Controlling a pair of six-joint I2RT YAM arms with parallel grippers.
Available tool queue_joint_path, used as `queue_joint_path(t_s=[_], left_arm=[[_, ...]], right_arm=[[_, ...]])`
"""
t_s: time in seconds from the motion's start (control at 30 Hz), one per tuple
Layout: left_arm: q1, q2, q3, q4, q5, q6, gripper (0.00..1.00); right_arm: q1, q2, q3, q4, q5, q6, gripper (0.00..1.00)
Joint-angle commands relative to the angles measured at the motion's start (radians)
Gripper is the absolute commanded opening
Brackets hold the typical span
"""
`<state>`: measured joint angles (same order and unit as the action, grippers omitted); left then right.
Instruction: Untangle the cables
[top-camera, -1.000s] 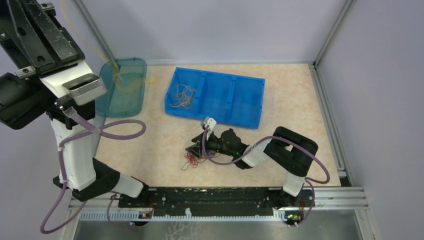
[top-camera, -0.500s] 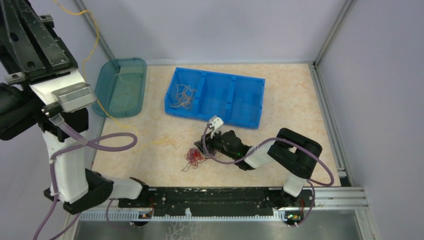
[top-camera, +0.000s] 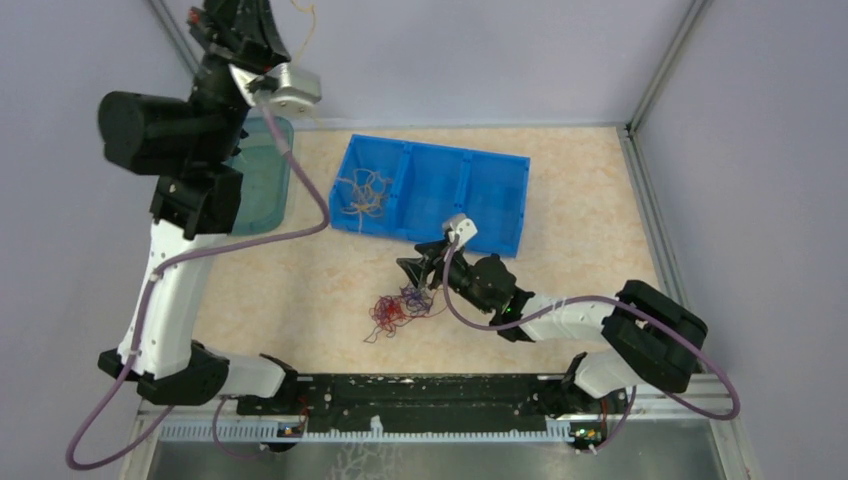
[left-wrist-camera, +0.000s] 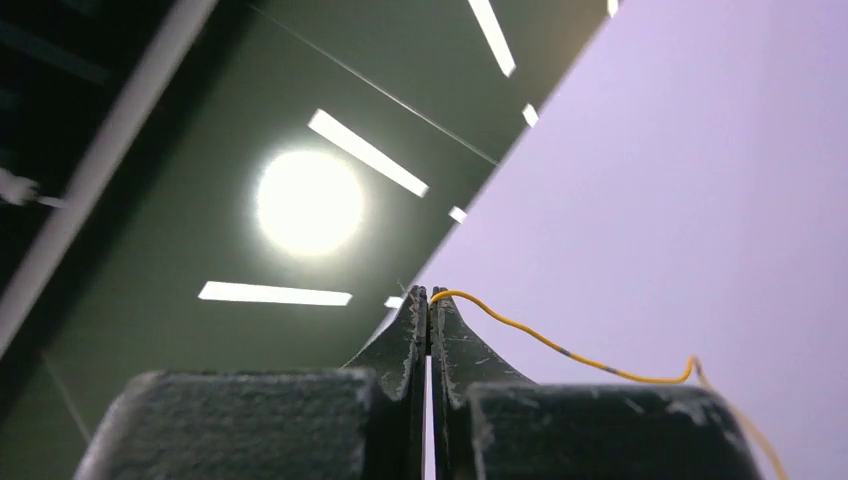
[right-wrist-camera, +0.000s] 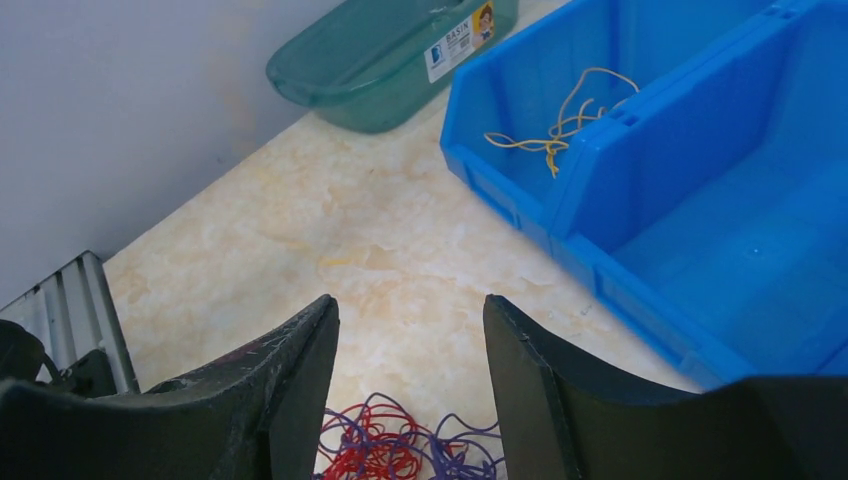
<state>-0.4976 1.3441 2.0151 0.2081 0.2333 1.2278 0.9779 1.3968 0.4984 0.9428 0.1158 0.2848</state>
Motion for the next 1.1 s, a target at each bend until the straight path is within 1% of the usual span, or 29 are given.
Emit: queue_joint_path(t_s=[0.0,0.1,0.17,0.43,0.6,0.83,0.97,1.07], left_arm=[[0.002,0.012,-0.054,-0.011,-0.083,0.007,0.00],[0.007,0.028,-0.098,0.004,-0.097,0.041,0.00],[0.030,0.051,-0.106,0.014,-0.098,0.030,0.00],[0.156,0.169,-0.043,0.039,-0.071,-0.048,0.00],[0.210,0.242,0.026,0.087,-0.090,-0.103,0.00],[0.228,0.317,0.139,0.212,-0.115,-0.161,0.00],[0.228,0.351,0.191,0.219,-0.117,-0.164,0.00],[0.233,0.349,0.177,0.220,-0.120,-0.161,0.00]], right_arm=[[-0.020,-0.065,-0.015,0.002,0.038,-0.014,0.56],[-0.040,-0.094,-0.020,-0.019,0.040,-0.002,0.56],[-0.049,-0.111,-0.021,-0.039,0.047,0.004,0.56],[-0.087,-0.159,-0.044,-0.075,0.059,0.031,0.56],[-0.093,-0.156,-0.056,-0.072,0.052,0.043,0.56],[-0.094,-0.142,-0.063,-0.053,0.046,0.058,0.56],[-0.095,-0.138,-0.063,-0.049,0.042,0.064,0.55],[-0.094,-0.139,-0.065,-0.047,0.039,0.069,0.55]])
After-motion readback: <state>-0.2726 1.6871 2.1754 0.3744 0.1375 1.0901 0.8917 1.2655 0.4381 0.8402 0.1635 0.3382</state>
